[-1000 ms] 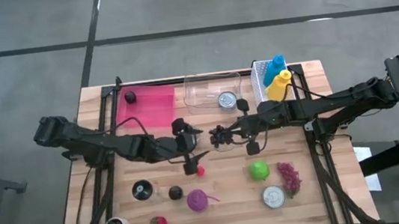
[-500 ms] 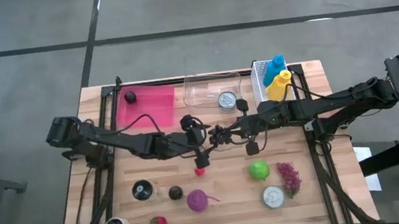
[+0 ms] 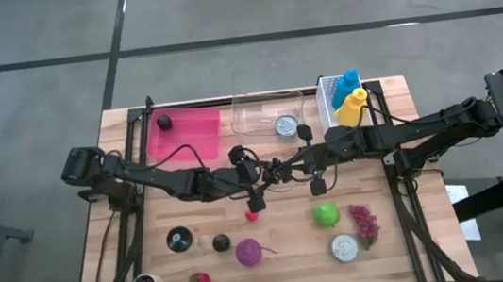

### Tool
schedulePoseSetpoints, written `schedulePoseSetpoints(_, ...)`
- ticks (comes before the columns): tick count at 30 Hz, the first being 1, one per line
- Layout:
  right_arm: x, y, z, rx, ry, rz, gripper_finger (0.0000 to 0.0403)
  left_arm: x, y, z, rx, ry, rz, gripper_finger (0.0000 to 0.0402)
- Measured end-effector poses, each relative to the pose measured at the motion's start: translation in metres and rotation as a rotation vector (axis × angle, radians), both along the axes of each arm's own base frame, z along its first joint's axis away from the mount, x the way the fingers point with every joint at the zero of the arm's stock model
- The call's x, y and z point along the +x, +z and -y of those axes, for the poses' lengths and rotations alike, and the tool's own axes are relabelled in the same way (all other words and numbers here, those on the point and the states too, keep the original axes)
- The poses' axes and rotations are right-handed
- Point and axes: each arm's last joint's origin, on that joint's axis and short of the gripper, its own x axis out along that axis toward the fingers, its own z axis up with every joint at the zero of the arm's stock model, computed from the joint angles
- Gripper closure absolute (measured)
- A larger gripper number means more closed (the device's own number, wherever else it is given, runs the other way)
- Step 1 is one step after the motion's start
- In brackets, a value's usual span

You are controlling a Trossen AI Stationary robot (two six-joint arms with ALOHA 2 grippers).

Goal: Pick & Place Food Item
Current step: Put the black grapes into the pink bin

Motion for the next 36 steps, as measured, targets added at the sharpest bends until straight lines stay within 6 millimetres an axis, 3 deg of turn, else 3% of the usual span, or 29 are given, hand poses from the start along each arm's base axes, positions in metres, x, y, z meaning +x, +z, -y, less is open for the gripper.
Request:
schedulePoseSetpoints(9, 0.0, 0.0001, 0.0, 0.0, 0.001, 0.001, 0.0394, -0.0006, -0.0017, -0.0013, 0.006, 0.002, -0.012, 0.0363)
schedulePoseSetpoints(11, 0.0, 0.0001, -0.0001, 0.001, 0.002, 0.001, 0.0394, -0.0006, -0.0017, -0.0013, 0.016, -0.003, -0.015, 0.0387)
schedulePoseSetpoints(28, -0.0001, -0.0004, 0.0, 0.014, -0.004, -0.004, 0.0392, -0.0004, -0.0014, -0.0015, 0.025, -0.006, -0.015, 0.0398)
schedulePoseSetpoints(36, 0.0001, -0.0007, 0.0, 0.01, -0.003, -0.005, 0.033, -0.0005, -0.0015, -0.0015, 0.025, -0.005, -0.016, 0.0398)
